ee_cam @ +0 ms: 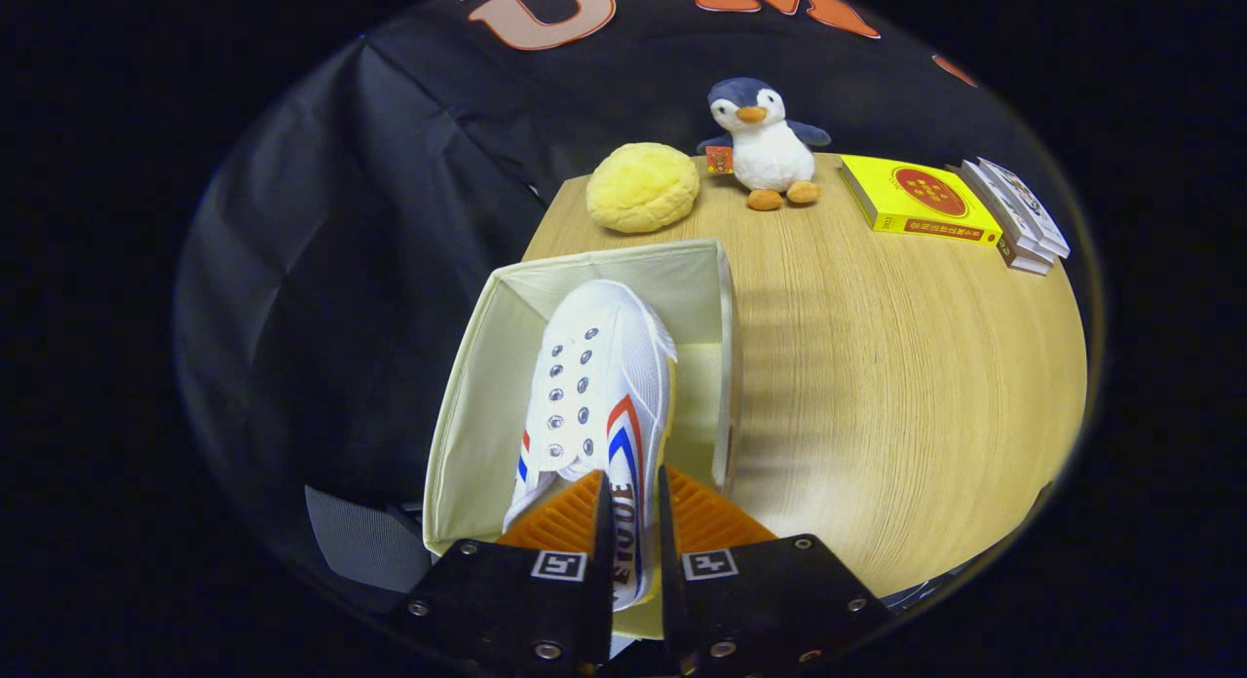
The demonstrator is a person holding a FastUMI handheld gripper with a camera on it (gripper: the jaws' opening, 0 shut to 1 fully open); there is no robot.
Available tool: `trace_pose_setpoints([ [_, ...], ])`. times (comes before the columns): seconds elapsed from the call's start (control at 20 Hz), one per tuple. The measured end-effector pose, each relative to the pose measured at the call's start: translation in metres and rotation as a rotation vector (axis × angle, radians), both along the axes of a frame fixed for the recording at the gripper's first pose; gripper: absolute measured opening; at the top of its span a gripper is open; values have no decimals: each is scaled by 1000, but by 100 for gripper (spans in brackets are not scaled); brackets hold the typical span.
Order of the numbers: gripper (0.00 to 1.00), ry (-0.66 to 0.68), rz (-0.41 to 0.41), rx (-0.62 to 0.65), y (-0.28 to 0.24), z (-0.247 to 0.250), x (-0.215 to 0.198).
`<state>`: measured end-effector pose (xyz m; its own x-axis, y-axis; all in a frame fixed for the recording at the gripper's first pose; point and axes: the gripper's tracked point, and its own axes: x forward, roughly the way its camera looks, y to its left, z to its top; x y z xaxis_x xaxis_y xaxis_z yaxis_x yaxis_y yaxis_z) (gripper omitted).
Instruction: Open the storage box then place both shoes into the box .Put the left shoe in first, then the right shoe, with the right side of both shoes facing outward in a uniform manner.
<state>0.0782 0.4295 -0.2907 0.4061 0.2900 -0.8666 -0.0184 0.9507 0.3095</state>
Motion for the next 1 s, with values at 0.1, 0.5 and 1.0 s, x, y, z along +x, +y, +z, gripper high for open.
trace_pose_setpoints([
  [0.1,31,-31,33,3,4,6,-1],
  [0.5,50,-238,99,-6,-34,49,10],
  [1.0,79,-495,12,-39,-167,117,19],
])
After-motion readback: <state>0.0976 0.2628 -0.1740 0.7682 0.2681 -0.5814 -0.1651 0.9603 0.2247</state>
